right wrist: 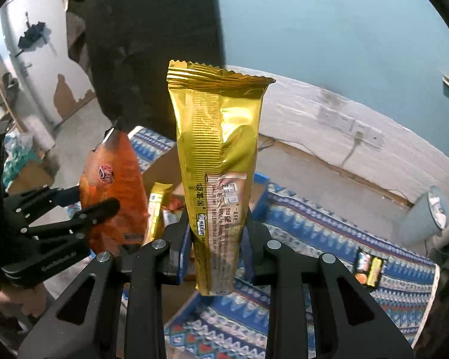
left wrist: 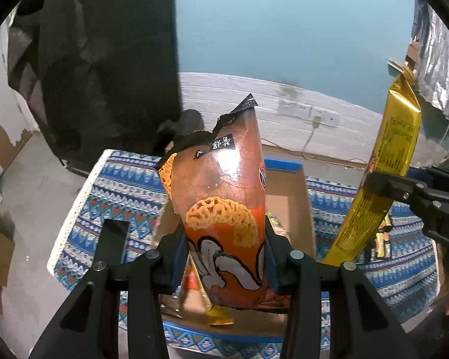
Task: Organize snacks
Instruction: 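Lift the yellow bar and orange chip bag and carry them over the box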
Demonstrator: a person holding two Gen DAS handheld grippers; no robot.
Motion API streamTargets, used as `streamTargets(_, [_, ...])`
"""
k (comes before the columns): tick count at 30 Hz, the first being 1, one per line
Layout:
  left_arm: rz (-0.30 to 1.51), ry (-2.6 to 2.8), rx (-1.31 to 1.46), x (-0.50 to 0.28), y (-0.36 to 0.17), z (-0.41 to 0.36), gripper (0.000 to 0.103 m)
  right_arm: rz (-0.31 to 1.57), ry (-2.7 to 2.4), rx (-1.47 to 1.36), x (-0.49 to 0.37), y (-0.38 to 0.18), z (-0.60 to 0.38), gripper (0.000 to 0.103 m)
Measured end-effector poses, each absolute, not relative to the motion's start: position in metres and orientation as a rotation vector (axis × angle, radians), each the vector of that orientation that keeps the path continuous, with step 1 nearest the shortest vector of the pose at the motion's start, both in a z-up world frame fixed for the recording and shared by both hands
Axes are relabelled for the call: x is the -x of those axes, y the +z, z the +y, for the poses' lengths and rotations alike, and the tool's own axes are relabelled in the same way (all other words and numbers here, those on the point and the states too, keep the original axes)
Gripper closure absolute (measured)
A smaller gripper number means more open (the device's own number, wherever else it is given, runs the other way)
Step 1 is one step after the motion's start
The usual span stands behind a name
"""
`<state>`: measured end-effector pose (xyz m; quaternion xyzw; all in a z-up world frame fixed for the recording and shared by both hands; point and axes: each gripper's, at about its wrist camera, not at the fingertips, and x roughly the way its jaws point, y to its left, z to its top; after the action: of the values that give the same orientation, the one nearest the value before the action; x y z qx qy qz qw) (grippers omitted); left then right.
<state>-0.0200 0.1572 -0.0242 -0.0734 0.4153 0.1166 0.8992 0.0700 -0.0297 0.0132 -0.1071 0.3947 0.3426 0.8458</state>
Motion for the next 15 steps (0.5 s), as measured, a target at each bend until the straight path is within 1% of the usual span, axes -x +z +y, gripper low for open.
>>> streamTargets(8, [0.874, 0.265, 0.150, 0.027, -0.033, 0.177, 0.059, 0.876, 0.767, 0.248, -0.069, -0.002, 0.005, 0.077])
streamTargets(15, [0.950, 0.277, 0.196, 0.018, -0.060, 0.192, 0.059, 0.935, 0.781, 0.286, -0.069, -0.022, 0.034, 0.076])
